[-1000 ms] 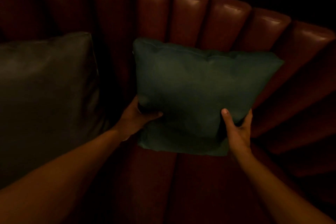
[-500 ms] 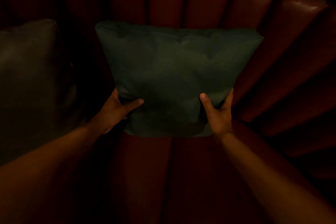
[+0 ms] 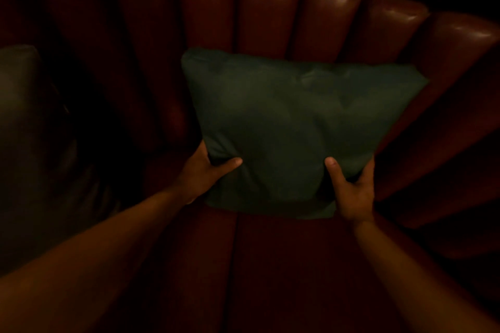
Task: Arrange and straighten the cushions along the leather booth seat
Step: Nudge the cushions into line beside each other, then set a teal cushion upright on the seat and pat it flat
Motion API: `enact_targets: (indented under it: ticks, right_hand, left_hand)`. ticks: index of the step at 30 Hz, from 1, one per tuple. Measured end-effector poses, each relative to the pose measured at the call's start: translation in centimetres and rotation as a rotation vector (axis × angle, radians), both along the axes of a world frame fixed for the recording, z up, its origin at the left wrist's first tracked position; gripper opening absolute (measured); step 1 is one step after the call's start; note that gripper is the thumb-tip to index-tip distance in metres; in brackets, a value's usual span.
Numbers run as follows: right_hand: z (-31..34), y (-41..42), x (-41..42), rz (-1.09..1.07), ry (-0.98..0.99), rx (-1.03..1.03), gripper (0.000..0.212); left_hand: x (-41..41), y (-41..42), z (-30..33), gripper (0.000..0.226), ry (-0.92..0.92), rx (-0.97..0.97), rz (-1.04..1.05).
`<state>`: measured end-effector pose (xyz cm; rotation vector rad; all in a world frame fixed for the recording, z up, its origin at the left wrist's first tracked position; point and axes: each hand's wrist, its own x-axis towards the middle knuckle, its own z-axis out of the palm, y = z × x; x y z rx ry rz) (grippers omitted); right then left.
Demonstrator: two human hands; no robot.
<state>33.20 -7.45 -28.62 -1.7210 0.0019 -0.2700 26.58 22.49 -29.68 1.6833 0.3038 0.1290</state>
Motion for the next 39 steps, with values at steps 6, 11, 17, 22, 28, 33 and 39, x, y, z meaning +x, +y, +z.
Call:
enact_targets:
  ticks: [6,11,17,22,28,33,39]
  right_hand:
    - [-0.8,1.5,0.2,-0.025,-0.037,0.002,0.094]
    - [-1.7,4.3,-3.7,-0.305,-0.149,-0.218,0.085]
    - [-1.1,13.2,-10.4,-0.067,-0.173,-0.259,0.058]
    - [-0.1,17.0,-10.6,0.149,-0.087,-0.332,0.062]
    - [1.4,21.2,-12.4,0.101,-0.037,-0.339,0.063]
    - [2.1,29.7,-17.2,0.670,0.200,-0.225,0.098]
    - [2.0,37.3,-18.9,0.842,0.271,-0.315,0.127]
  left_hand:
    - [-0.1,1.4,-0.6,0.108,-0.028,0.015,0.022]
    - [-3.4,2.3,-1.5,0.106,-0.092,0.043,0.106]
    - [-10.9,6.7,1.8,0.033,-0.249,0.480,0.420]
    - [-20.2,10.8,5.8,0.025,-0.235,0.836,0.709]
    - [-31.8,16.9,4.5,0.063,-0.051,0.671,1.231]
    - [-35.6,21.2,2.5,0.125,0.096,0.256,1.074]
    - [-37.3,27.5,1.2,0.150,0.141,0.192,0.873]
